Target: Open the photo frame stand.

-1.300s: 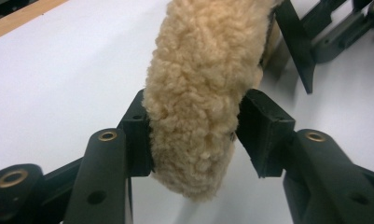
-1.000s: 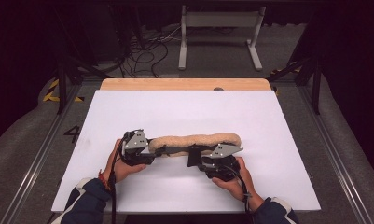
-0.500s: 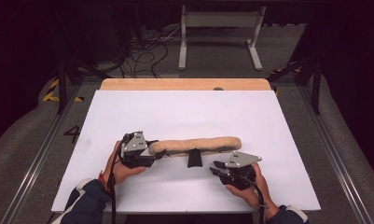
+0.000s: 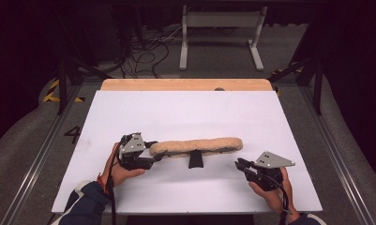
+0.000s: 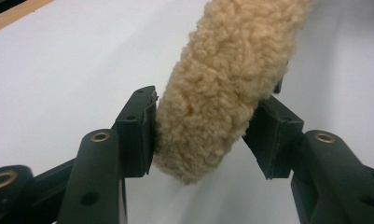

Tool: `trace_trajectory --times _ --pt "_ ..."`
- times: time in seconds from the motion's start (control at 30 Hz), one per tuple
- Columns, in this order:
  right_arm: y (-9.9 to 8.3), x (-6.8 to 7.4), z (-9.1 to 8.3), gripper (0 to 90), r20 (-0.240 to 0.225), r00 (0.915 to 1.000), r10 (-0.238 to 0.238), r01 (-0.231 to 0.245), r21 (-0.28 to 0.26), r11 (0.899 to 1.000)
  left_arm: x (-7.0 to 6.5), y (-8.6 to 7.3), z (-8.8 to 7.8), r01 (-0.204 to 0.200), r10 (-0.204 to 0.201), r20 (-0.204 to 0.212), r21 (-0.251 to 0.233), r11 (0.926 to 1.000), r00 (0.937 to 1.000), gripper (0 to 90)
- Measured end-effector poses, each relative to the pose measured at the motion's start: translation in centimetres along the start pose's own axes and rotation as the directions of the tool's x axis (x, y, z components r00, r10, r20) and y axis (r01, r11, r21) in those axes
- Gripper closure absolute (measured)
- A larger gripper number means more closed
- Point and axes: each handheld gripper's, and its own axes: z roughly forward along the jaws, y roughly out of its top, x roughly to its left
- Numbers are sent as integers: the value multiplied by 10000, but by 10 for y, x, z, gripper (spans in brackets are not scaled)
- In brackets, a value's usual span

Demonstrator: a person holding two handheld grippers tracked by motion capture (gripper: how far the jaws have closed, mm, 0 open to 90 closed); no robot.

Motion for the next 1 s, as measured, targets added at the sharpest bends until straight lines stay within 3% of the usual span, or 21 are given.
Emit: trace_trajectory --times 0.2,0.4,0.57,0.77,1.0 --pt "-1 -6 -2 839 250 9997 63 -62 -65 10000 -1 1 -1 -135 135 12 -45 9999 9999 397" --pt "-2 -11 -3 873 204 9993 312 -307 -228 9993 -3 2 -2 -208 208 22 -82 9997 9998 353" --pt "1 -10 -2 875 267 9995 184 -173 -385 9991 -7 5 -3 -185 182 -125 -269 9995 9998 288" --pt "5 -9 0 882 219 9997 138 -126 -540 9985 -7 6 -3 -161 159 -67 -369 9992 9999 284" --pt "7 -8 0 888 214 9997 142 -126 -747 9971 -8 6 -3 -279 280 11 -406 9988 9996 367"
